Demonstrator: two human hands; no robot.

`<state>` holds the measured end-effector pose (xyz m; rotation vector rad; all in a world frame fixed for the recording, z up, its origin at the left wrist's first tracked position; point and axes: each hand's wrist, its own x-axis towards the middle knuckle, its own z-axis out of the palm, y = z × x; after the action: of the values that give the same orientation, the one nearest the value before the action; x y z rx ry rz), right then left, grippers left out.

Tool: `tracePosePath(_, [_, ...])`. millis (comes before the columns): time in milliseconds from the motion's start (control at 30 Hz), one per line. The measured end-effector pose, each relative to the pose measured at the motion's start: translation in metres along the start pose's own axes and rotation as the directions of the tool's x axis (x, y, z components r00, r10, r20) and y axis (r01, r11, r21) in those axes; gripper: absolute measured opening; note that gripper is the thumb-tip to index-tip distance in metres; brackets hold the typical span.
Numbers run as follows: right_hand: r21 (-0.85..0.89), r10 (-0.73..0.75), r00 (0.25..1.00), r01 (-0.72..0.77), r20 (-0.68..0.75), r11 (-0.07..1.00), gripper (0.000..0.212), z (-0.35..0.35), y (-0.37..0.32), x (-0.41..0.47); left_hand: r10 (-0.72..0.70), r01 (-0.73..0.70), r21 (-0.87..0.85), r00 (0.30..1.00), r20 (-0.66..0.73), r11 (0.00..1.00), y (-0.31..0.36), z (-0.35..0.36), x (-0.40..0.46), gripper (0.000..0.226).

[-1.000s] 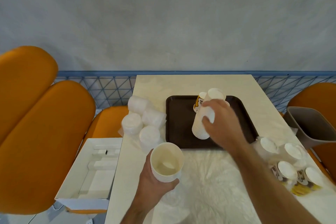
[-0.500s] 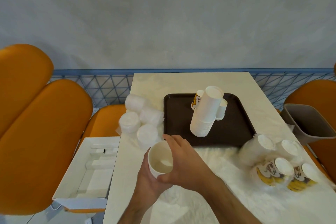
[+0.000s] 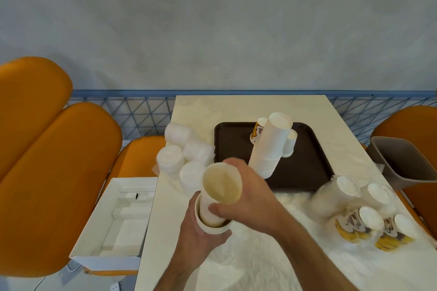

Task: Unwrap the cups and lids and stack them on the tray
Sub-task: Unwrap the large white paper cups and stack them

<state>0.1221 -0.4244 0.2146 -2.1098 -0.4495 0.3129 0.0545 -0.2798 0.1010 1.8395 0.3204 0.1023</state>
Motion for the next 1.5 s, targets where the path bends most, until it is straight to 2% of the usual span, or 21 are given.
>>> tracePosePath(67, [0.105,-0.03,0.996,0.039,-0.088,0.994,0.079,-0.016,-0.011,-0.007,0.01,-0.01,-0.015,1.0,0.003,1.0,-0.002,-0.002,-0.001,0.093])
tracePosePath(167, [0.133,-0.094,0.983,0.115,-0.156,0.984,0.079,-0.036,-0.025,-0.017,0.023,-0.022,-0.041,1.0,0.02,0.999,-0.003,-0.002,-0.001,0.093])
tracePosePath(333, [0.172,-0.101,0.982,0.129,-0.162,0.977,0.105,-0.028,-0.012,-0.026,0.037,-0.035,-0.063,0.999,0.03,0.997,-0.009,-0.001,0.0,0.097])
tracePosePath(433, [0.25,-0.098,0.978,0.142,-0.182,0.958,0.108,-0.01,0.006,-0.026,0.048,-0.046,-0.072,0.998,0.028,0.996,-0.005,0.0,0.001,0.095])
tracePosePath(567, [0.299,0.005,0.992,0.033,-0.128,0.954,0.094,0.018,0.021,-0.023,0.036,-0.032,-0.095,0.998,0.043,0.995,-0.007,-0.001,0.0,0.095])
tracePosePath(667, [0.288,0.07,0.994,-0.042,-0.088,0.957,0.084,0.033,0.028,-0.02,0.005,0.005,-0.101,0.995,0.1,0.995,-0.007,-0.001,-0.003,0.084])
tracePosePath(800, [0.342,0.093,0.989,-0.049,-0.115,0.939,0.086,0.031,0.028,-0.016,0.043,-0.039,-0.111,0.999,0.03,0.993,-0.002,0.001,0.0,0.094])
tracePosePath(933, [0.422,0.111,0.969,-0.008,-0.221,0.906,0.08,0.01,0.022,-0.011,0.073,-0.072,-0.073,0.997,0.014,0.995,-0.008,0.0,-0.001,0.094])
tracePosePath(1067, [0.494,0.181,0.957,-0.046,-0.229,0.868,0.055,-0.022,0.021,-0.009,0.11,-0.11,0.004,0.994,-0.008,0.994,-0.008,0.002,0.002,0.097])
tracePosePath(1200, [0.496,0.252,0.936,-0.103,-0.244,0.862,0.06,-0.055,0.026,-0.02,0.164,-0.163,0.061,0.986,-0.016,0.985,-0.005,0.002,0.002,0.093])
tracePosePath(1333, [0.436,0.252,0.921,-0.105,-0.296,0.894,0.04,-0.08,0.034,-0.029,0.124,-0.124,0.022,0.992,-0.004,0.992,-0.01,0.002,0.002,0.096])
tracePosePath(1400, [0.473,0.305,0.892,-0.122,-0.334,0.873,0.032,-0.088,0.038,-0.029,0.118,-0.118,0.017,0.993,-0.004,0.993,-0.012,0.002,0.001,0.098])
tracePosePath(1500, [0.567,0.37,0.859,-0.117,-0.354,0.815,0.03,-0.097,0.041,-0.025,0.116,-0.116,0.015,0.993,-0.009,0.993,-0.01,0.003,0.001,0.096])
